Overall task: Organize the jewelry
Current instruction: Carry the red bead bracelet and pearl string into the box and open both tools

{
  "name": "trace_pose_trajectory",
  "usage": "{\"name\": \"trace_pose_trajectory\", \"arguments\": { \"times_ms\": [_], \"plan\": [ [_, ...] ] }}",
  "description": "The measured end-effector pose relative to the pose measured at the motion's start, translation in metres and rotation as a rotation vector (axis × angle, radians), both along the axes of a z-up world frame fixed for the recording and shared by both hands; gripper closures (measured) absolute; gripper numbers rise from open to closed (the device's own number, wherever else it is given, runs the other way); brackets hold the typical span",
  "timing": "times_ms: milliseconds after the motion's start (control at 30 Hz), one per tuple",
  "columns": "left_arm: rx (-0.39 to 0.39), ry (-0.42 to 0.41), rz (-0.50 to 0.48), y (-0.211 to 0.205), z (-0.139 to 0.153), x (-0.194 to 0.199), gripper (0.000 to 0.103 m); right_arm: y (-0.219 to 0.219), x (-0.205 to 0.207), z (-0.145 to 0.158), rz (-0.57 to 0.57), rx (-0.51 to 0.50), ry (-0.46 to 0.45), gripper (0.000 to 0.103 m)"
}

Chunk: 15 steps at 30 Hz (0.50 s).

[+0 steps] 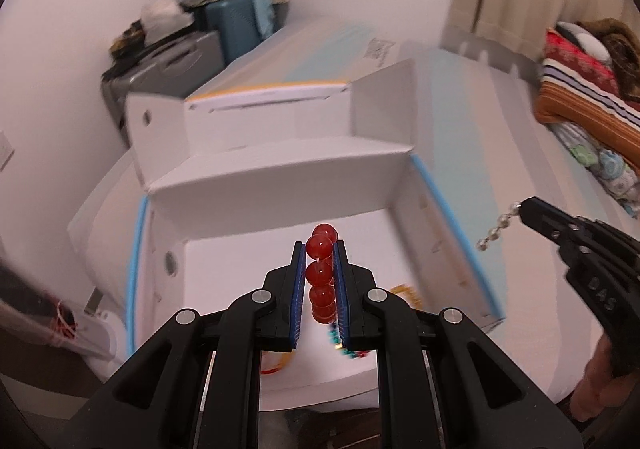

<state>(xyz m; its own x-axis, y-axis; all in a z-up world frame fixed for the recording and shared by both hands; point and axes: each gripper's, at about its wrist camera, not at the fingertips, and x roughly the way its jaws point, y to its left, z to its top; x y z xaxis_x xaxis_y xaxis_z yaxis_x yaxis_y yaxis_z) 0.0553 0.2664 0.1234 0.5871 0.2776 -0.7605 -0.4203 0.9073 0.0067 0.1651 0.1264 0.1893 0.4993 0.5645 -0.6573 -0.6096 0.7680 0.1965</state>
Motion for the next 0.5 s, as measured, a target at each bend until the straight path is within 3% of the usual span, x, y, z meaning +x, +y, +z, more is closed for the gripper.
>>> {"name": "trace_pose_trajectory", "arguments": {
  "times_ms": [233,500],
  "plan": [
    [-0.051,0.056,0.066,0.038,-0.037,-0.018,0.09,0.039,-0.011,-0.025,0.076,-0.045,0.049,0.1],
    [-0.069,0.113,0.111,0.062,-0.069,-0.025,0.09,0.072,-0.012,-0.074,0.103,-0.14,0.137,0.1]
  ]
}}
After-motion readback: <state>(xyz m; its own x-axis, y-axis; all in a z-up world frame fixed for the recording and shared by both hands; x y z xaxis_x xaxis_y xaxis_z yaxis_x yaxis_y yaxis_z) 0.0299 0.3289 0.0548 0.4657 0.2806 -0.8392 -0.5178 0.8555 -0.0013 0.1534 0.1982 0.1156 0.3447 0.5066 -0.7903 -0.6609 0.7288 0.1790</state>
